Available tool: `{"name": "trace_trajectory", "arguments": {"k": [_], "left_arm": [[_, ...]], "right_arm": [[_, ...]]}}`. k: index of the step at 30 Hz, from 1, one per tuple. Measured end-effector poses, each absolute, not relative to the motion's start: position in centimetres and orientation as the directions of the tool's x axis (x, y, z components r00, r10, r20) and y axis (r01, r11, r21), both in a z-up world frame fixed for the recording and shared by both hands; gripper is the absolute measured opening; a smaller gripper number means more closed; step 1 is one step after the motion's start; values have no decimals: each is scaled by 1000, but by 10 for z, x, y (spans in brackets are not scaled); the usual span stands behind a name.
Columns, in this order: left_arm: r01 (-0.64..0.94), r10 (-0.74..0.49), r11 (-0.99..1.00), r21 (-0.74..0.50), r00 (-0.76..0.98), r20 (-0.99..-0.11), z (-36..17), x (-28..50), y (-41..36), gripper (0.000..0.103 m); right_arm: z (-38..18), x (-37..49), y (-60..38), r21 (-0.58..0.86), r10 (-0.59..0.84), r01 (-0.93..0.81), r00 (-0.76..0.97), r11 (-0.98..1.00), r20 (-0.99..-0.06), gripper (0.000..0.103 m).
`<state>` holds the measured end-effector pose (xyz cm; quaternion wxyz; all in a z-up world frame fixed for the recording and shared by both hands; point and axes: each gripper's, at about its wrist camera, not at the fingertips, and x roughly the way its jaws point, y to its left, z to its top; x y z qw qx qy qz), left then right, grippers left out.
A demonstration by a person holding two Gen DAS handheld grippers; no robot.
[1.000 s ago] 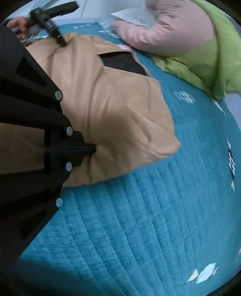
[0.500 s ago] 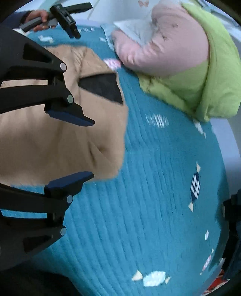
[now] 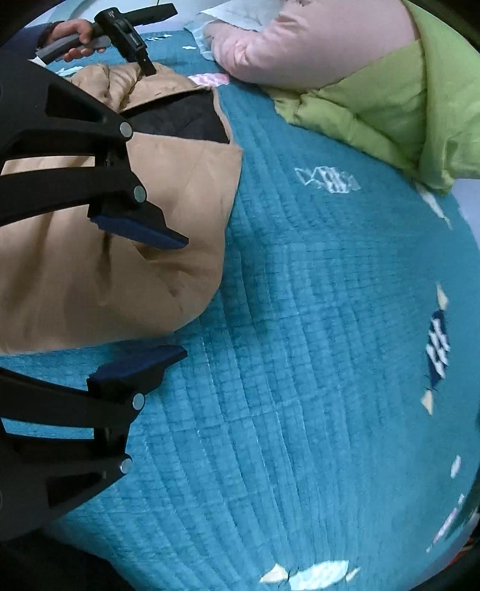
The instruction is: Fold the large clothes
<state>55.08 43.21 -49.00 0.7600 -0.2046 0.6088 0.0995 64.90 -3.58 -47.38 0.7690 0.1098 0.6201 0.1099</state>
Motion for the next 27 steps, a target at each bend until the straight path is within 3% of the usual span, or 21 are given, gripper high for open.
{"name": "trace_trajectory", "arguments": {"k": [5,7,9,11,27], "left_arm": [[-358,-68,921,-151,234,-970,-489,555,424,45],[-362,-63,920,-151,244,-968,-489,554,427,41],[-358,-69,919,-162,260,-963,-487,553,425,31],[-335,-67,927,-166,288,-955,-480,549,421,24],[-240,-101,927,-288,579,-809,-353,466,398,22]], "right_arm": [[-493,653,-31,341,346,-59,144,938,-927,42],[-493,652,-34,336,342,-62,165,940,-925,19],[-491,649,-35,360,368,-74,179,930,-912,13],[-480,642,-31,325,349,-137,216,936,-912,11],[-361,563,-51,374,453,-257,452,891,-769,10]]}}
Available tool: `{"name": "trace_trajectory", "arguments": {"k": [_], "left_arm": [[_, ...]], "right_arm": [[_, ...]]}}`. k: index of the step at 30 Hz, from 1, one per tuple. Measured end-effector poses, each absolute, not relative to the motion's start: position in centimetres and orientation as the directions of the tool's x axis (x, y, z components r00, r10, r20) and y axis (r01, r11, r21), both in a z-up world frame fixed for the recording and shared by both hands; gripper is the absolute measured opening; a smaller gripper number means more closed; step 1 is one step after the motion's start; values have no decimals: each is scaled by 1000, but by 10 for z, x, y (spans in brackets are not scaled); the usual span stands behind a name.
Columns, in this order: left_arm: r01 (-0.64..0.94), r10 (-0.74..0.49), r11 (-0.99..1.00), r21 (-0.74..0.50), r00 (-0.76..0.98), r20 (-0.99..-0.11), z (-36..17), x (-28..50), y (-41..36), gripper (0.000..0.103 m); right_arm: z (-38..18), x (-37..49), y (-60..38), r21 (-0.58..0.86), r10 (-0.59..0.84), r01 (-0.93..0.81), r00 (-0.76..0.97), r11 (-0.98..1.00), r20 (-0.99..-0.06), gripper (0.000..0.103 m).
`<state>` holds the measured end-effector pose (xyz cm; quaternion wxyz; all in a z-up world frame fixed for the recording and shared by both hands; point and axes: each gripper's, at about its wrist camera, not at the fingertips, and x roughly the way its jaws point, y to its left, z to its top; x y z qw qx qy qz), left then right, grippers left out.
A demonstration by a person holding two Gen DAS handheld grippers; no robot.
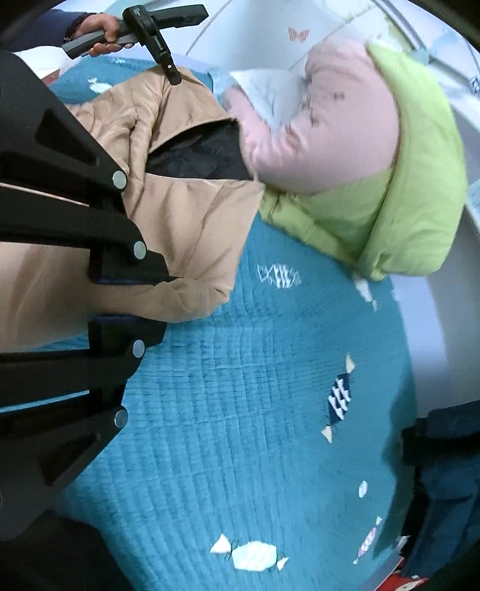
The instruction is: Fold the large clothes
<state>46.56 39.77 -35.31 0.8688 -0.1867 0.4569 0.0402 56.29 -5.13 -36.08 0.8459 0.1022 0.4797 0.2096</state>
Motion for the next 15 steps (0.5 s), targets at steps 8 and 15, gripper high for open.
{"name": "trace_trajectory", "arguments": {"k": [8,15], "left_arm": [[-192,-109,937,-293,635,-765,-314,363,373,22],[-200,-111,936,-289,612,-783,-319,264,352,22]], "right_arm": [[-313,473,-77,367,479,-314,475,876,-738,10],[-311,383,-102,354,472,-327,437,876,-765,11]]}}
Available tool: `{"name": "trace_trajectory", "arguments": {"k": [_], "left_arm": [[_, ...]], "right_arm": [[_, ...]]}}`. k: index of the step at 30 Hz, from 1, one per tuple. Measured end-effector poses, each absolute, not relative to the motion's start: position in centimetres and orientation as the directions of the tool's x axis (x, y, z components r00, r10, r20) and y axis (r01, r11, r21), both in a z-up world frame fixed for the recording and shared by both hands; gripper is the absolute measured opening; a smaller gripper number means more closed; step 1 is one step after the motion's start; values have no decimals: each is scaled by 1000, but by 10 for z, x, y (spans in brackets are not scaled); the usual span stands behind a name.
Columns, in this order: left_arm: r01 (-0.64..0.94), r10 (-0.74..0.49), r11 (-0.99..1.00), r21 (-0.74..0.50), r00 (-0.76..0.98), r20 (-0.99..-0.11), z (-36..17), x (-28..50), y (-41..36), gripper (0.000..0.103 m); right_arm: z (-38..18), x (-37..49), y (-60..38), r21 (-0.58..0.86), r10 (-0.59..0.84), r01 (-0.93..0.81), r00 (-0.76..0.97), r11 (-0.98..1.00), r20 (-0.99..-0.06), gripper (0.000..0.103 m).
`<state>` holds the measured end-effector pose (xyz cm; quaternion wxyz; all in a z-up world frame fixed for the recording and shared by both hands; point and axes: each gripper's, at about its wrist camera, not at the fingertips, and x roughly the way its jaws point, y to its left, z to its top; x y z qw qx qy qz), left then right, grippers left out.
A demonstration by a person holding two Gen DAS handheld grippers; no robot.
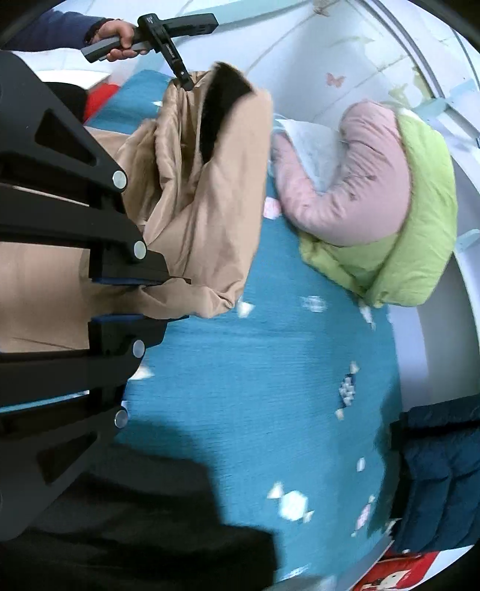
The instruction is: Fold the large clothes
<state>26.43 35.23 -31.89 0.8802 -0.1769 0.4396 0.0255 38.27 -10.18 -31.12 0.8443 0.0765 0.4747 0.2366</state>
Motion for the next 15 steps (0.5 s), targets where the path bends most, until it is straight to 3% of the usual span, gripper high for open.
{"name": "trace_trajectory", "arguments": {"k": [15], "left_arm": [[-279,-145,914,-294,453,-880,-404,135,323,23]], "right_arm": [[-399,245,-124,316,378,-249,265,915,-887,12]]}}
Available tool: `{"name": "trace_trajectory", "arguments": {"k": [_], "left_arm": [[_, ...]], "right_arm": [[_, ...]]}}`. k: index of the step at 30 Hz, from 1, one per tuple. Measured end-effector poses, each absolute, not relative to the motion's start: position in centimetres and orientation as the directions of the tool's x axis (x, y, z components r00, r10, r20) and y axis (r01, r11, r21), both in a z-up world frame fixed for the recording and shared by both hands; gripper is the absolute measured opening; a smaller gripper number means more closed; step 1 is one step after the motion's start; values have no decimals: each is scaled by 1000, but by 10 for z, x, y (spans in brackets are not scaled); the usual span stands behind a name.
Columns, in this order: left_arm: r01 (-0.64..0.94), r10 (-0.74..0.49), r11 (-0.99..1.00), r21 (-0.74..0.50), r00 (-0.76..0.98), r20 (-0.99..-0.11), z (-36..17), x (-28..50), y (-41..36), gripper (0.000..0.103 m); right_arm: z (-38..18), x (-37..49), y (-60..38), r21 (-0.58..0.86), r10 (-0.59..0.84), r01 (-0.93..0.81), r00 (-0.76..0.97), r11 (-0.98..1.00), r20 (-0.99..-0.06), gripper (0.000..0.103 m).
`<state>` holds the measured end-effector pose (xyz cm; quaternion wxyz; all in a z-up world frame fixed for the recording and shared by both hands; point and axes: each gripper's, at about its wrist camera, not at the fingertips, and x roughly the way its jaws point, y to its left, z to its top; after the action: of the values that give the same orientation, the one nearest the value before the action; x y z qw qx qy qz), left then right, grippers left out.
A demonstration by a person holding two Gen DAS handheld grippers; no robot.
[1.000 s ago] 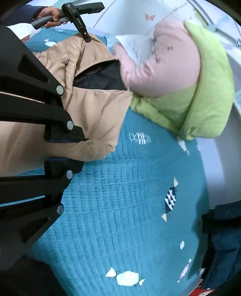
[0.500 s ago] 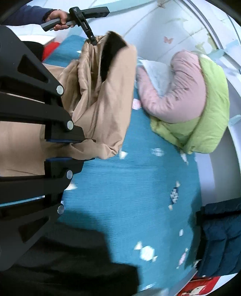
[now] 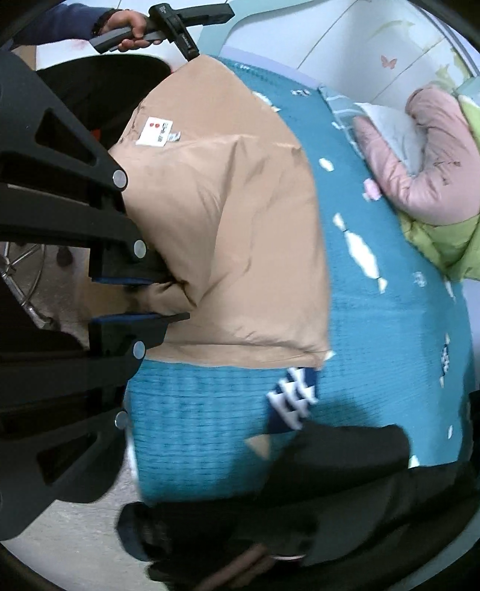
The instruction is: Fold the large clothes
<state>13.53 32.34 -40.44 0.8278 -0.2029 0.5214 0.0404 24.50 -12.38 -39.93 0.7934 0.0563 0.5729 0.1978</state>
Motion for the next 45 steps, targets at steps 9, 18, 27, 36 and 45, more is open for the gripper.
{"name": "trace_trajectory", "arguments": {"k": [9,18,27,36,45], "left_arm": [[-306,-166,905,-294,381,-909,-411,104,327,43],[-284,-138,913,-293,463,-876,-354,79,330,72],[-211,-203,919,-334,472,-858,-366,147,288,73],[-338,-279,869,-361,267,-922,-462,165,271,74],[-394,-320,832,-390,234,-918,-492,163,279,76]], "right_arm": [[-407,228,-135,311,364,-233,234,921,-902,24],[-365,204,-147,310,369,-245,253,919,-894,39],[-358,223,-106,380,444,-258,273,888,-853,25],[-451,252,-80,250,261,-99,117,963,-958,16],[-494,250,-95,229,230,-44,32,972,-973,12]]}}
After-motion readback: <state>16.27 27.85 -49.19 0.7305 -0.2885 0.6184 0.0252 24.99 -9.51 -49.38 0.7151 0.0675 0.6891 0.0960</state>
